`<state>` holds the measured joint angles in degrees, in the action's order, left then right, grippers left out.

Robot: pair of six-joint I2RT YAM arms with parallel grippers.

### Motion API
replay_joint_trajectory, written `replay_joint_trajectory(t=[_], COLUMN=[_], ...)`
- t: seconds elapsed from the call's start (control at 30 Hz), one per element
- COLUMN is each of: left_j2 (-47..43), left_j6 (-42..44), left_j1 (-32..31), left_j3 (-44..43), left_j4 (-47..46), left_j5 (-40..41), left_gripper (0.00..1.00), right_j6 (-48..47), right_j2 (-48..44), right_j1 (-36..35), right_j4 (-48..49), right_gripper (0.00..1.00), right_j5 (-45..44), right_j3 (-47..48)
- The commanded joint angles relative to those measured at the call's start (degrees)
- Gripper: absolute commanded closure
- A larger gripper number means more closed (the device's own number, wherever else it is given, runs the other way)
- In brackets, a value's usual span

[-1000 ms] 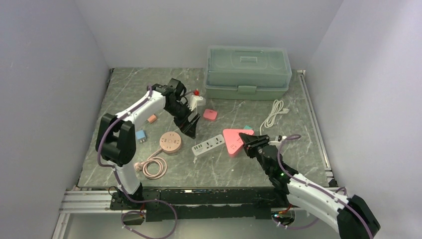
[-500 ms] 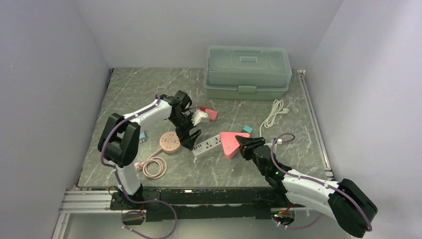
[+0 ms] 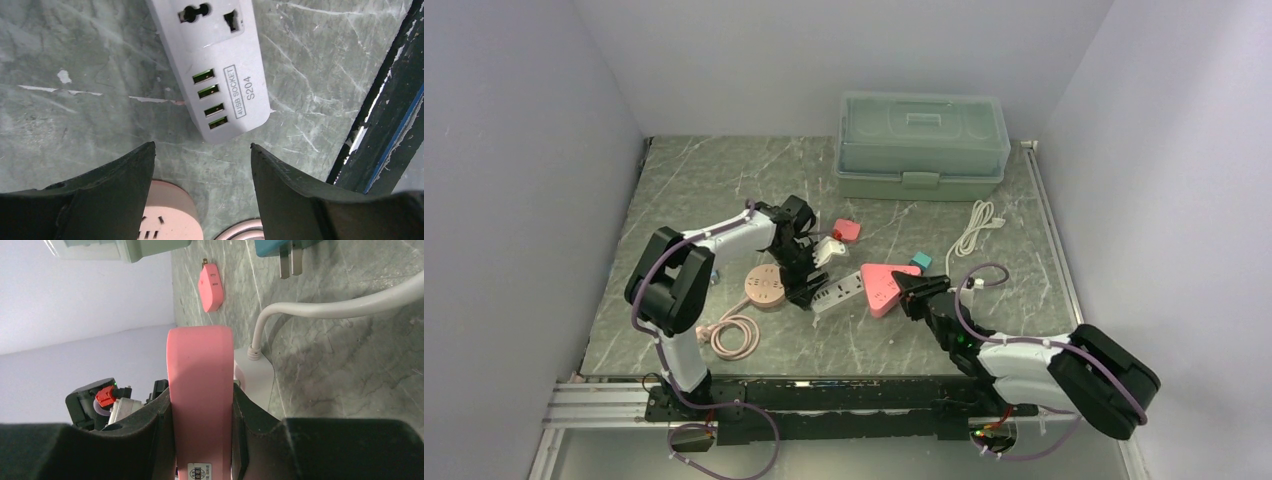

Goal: Insert the plug
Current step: Insert the plug into the socket.

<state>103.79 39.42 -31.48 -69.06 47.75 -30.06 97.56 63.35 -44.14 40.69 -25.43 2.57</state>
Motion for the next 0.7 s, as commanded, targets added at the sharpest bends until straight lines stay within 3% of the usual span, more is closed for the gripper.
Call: replay_joint_trajectory(t=[0.0,0.67], left_j2=[0.2,0.4], left_j6=[1.2,-2.9], left_j1=[-1.1,-5.0], left_j3=[1.1,3.1], left_j4=[-1.2,-3.2], left_j5=[-1.1,-5.7], left_gripper=[0.26,0.47], right_j6=[0.7,0.0], right_j2=[2.9,12.4], right_j1=[-0.6,-1.1], right_j4=[12.3,20.7], right_gripper=[1.0,1.0], right_j5=[-0.7,0.8], right_j3=[0.1,0.8])
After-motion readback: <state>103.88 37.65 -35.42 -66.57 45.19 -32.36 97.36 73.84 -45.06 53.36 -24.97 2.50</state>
